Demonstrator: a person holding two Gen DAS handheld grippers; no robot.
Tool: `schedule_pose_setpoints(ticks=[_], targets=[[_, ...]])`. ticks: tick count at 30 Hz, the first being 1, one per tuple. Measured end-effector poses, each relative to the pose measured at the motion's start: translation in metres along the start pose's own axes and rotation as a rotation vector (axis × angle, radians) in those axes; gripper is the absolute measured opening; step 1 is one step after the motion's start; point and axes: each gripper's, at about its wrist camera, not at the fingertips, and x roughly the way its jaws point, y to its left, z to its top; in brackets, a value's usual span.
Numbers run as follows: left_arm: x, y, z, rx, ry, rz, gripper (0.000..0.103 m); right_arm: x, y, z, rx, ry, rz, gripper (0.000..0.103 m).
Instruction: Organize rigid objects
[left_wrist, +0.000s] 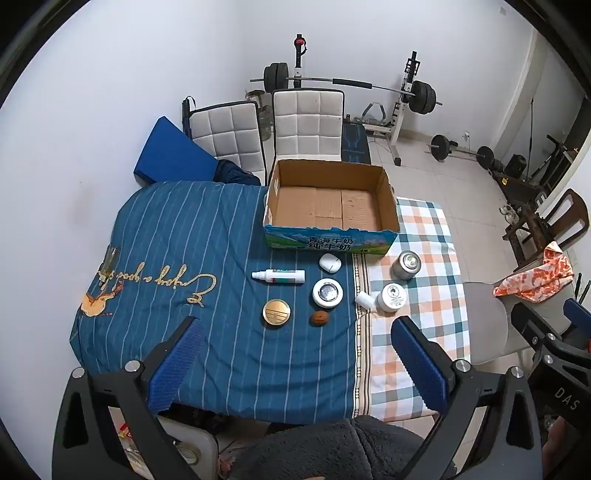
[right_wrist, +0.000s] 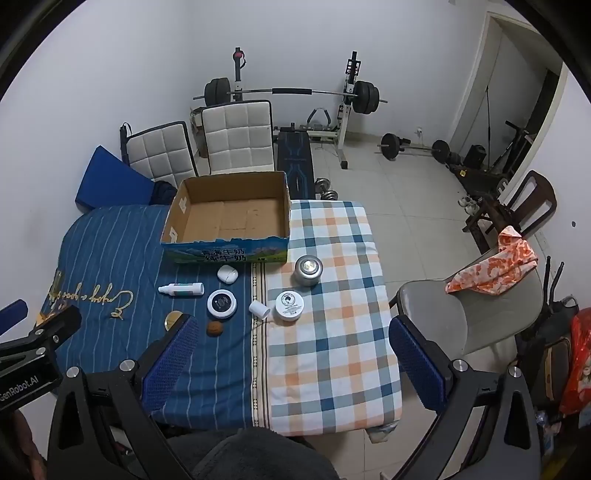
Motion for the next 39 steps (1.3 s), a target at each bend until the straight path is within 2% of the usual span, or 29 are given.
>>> schedule_pose_setpoints(ticks=[8, 39], targets=[[0.0, -0.001, 0.002, 0.008, -0.018, 0.007, 0.103, -0.002, -0.001, 0.0, 0.003, 0.01, 0.019, 0.103], [-0.008, 0.001, -0.008, 0.0, -0.026, 0.003, 0.103, -0.014, 0.001, -0.002, -0.005, -0.015, 0.0, 0.103]])
